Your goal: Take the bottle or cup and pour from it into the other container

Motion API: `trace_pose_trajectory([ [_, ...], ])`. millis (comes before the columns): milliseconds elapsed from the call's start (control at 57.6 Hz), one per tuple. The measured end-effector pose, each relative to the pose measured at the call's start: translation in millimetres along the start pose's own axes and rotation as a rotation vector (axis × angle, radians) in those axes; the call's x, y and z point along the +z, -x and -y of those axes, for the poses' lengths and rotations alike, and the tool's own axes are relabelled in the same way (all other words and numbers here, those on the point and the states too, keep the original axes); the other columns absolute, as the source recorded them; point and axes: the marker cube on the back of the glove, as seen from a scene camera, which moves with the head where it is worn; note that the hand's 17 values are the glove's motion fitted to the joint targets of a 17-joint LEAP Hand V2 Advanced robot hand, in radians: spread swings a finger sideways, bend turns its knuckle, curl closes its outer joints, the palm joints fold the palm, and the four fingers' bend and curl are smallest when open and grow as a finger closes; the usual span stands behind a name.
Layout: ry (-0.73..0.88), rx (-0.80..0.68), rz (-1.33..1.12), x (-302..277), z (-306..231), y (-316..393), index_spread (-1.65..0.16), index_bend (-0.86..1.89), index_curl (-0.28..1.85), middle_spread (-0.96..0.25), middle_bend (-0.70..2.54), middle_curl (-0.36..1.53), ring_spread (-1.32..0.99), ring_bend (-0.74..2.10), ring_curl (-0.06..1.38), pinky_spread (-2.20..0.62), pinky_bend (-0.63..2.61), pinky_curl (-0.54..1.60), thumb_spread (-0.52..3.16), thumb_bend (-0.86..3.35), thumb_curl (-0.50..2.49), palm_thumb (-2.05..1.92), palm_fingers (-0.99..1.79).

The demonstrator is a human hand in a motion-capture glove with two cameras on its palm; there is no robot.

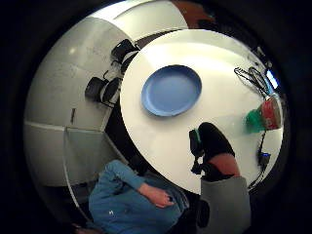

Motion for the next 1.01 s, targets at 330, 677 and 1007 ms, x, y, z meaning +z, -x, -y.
trace_pose_trajectory([
  [330, -0.028, 0.090, 0.028, -13, -21, -68, -0.37, 0.15, 0.26, -0.03, 0.19, 0.30, 0.02, 0.31, 0.25, 0.13, 0.53, 0.24, 0.94, -0.03, 0.39, 0.78, 0.27],
  [677, -0.108, 0.185, 0.100, -22, -47, -141, -0.37, 0.14, 0.25, -0.04, 0.20, 0.32, 0.03, 0.34, 0.28, 0.13, 0.55, 0.26, 0.95, -0.04, 0.38, 0.69, 0.21],
  [1007, -0.179, 0.234, 0.319, -19, -68, -187, -0.37, 0.13, 0.24, -0.03, 0.18, 0.32, 0.03, 0.36, 0.29, 0.13, 0.57, 0.27, 0.95, -0.04, 0.36, 0.62, 0.14],
])
